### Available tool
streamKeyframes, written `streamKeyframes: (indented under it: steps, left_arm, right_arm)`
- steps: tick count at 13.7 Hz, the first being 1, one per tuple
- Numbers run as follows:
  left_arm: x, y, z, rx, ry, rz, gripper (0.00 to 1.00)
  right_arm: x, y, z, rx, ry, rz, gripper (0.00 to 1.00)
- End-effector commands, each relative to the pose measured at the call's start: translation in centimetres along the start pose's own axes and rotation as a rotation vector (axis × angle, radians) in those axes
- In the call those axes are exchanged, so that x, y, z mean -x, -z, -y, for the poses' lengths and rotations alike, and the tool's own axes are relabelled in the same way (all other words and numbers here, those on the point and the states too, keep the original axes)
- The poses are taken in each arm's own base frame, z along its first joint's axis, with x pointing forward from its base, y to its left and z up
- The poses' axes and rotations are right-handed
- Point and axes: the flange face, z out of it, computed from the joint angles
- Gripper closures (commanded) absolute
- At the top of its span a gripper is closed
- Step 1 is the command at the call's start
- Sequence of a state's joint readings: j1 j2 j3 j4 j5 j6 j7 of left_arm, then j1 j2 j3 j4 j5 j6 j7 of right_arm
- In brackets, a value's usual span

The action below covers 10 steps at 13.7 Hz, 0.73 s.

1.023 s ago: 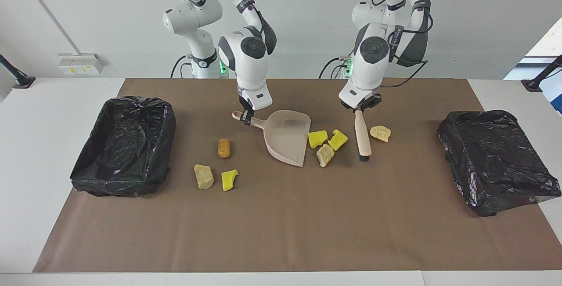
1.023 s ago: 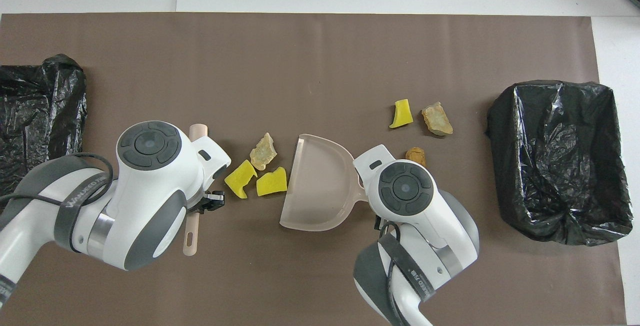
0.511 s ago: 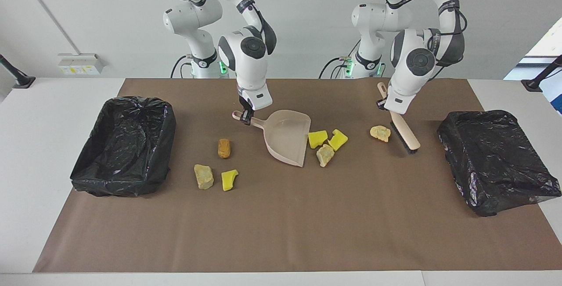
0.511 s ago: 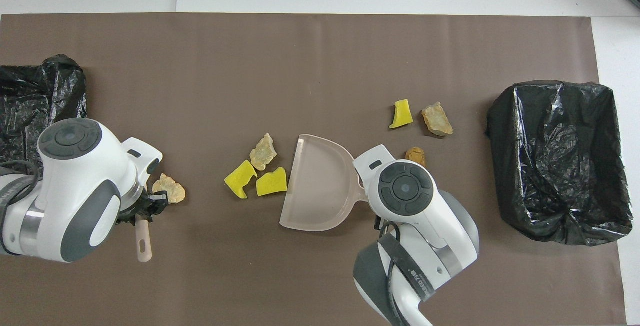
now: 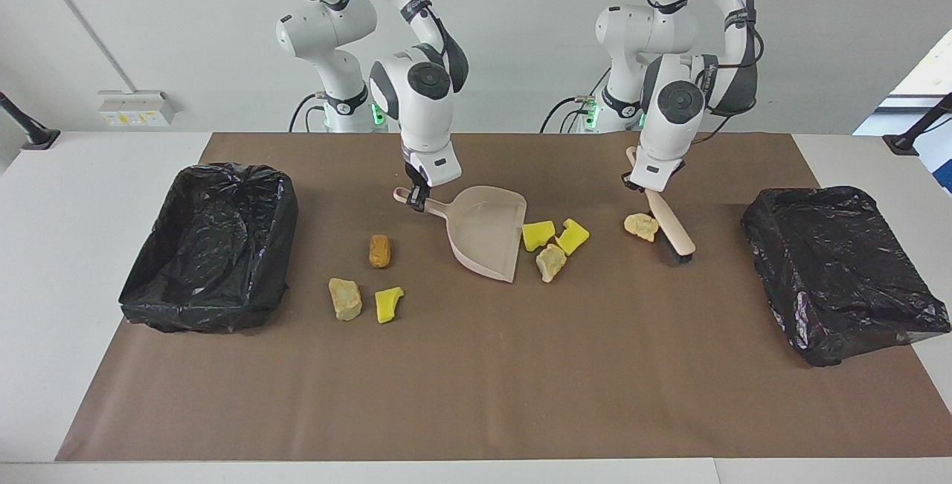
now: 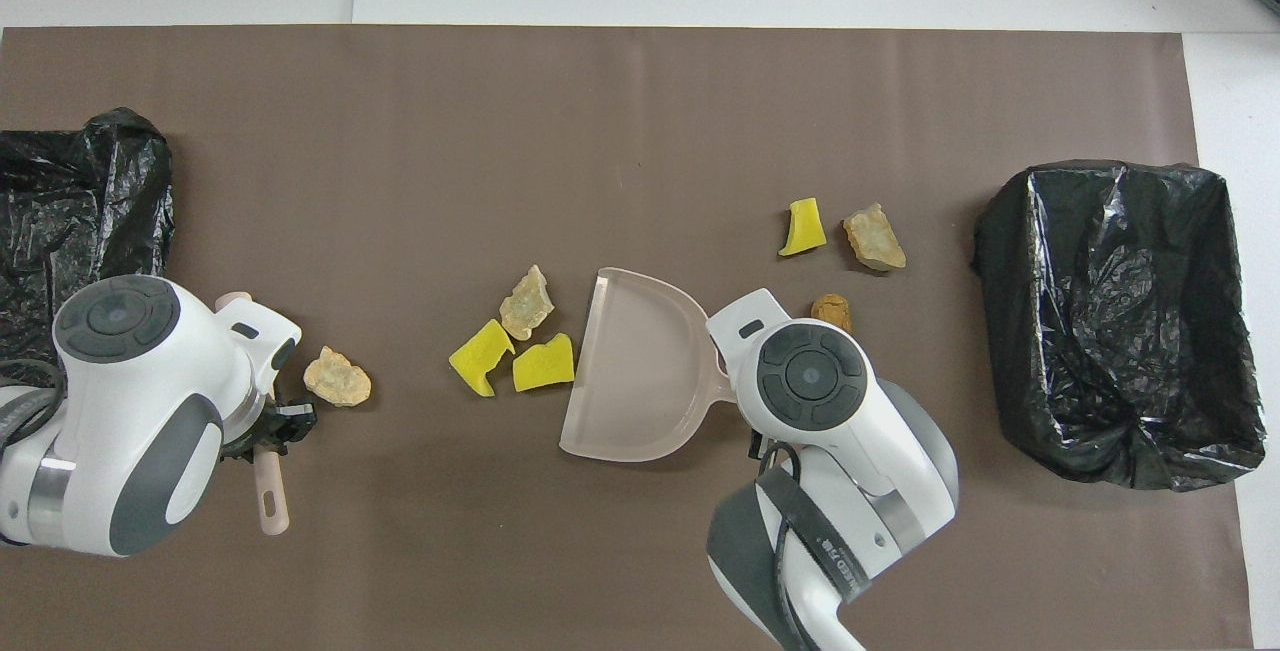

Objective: Sweep and dump trash in bin
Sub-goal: 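Brush the debris into the dustpan with the left gripper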

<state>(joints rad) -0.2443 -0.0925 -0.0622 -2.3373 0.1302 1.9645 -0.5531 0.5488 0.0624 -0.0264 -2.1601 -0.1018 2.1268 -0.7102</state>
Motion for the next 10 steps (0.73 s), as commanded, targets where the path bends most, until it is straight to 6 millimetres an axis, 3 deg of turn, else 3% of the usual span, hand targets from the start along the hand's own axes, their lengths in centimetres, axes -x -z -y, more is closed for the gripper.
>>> streamKeyframes:
  steps: [1, 5, 10]
  left_arm:
    - [-1.0, 0.4, -5.2, 0.039, -0.128, -0.014, 1.0]
    - [1.6, 1.1, -10.1, 0.13, -0.419, -0.049, 1.0]
    - [5.8, 2.6, -16.0, 0.268, -0.542, -0.086, 1.0]
  right_arm:
    - [-0.3, 0.1, -0.2, 0.004, -0.006, -0.005, 1.0]
    - [-0.3, 0.1, -0.2, 0.004, -0.006, -0.005, 1.0]
    - [-0.3, 0.0, -0.2, 0.003, -0.006, -0.004, 1.0]
